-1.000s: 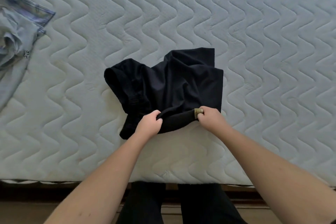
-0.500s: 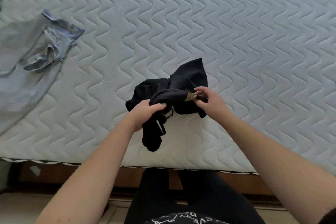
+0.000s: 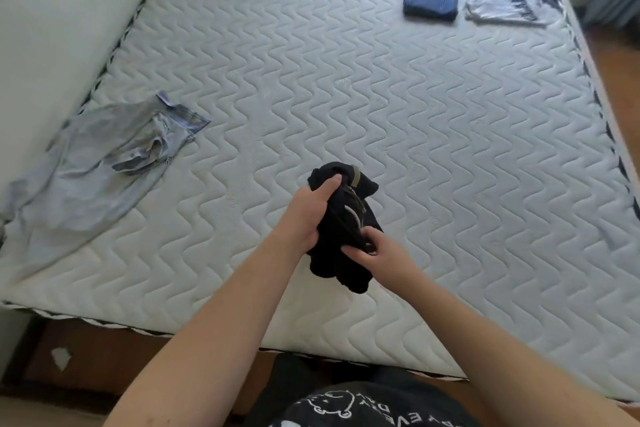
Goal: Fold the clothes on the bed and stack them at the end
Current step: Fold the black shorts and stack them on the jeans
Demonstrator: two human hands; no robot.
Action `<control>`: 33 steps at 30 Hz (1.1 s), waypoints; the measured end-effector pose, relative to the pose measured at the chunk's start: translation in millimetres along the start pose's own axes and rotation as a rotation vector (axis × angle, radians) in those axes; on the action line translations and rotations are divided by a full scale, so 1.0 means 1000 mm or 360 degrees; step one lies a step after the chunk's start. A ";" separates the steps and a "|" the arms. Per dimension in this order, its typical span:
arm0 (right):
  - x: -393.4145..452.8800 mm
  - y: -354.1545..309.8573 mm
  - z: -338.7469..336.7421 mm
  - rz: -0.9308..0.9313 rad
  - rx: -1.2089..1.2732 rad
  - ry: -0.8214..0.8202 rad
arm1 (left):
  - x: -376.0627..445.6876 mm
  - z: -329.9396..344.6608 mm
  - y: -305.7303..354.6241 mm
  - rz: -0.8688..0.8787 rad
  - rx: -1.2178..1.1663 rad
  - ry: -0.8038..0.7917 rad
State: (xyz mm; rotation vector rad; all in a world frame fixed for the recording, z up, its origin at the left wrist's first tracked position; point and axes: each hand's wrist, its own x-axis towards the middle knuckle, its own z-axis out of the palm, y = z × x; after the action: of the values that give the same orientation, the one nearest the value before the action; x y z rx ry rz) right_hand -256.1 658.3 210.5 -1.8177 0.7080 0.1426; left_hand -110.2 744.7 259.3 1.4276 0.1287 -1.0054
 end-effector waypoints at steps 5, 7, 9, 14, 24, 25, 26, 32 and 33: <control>-0.010 -0.040 -0.017 -0.0122 0.0042 -0.0055 | -0.018 -0.002 0.028 0.0077 -0.0050 -0.0052; -0.016 -0.054 -0.018 -0.0161 0.0148 -0.0038 | -0.025 -0.006 0.038 0.0060 -0.0066 -0.0072; -0.019 -0.066 -0.018 -0.0208 0.0251 0.0054 | -0.031 -0.012 0.046 0.0086 -0.0059 -0.0121; -0.015 -0.105 -0.019 -0.0209 0.0669 0.0248 | -0.050 -0.026 0.058 0.0325 0.0311 -0.0274; -0.008 -0.185 -0.038 -0.0153 0.1541 -0.0125 | -0.074 -0.057 0.070 0.1301 0.1191 -0.0459; -0.009 -0.192 -0.042 -0.0164 0.1545 -0.0209 | -0.075 -0.055 0.077 0.1370 0.1220 -0.0320; -0.009 -0.198 -0.047 -0.0183 0.1490 -0.0277 | -0.074 -0.054 0.084 0.1420 0.1199 -0.0174; -0.009 -0.209 -0.077 -0.0474 0.0811 0.0043 | -0.064 -0.052 0.128 0.1050 0.0875 0.0006; -0.009 -0.210 -0.081 -0.0515 0.0625 0.0188 | -0.064 -0.051 0.133 0.1061 0.0986 -0.0012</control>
State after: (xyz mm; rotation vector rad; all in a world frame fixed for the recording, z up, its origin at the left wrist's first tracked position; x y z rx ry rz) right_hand -171.9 630.0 417.5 -1.5429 0.4736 -0.3016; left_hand -40.1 796.8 389.0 1.8397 -0.6804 -0.4989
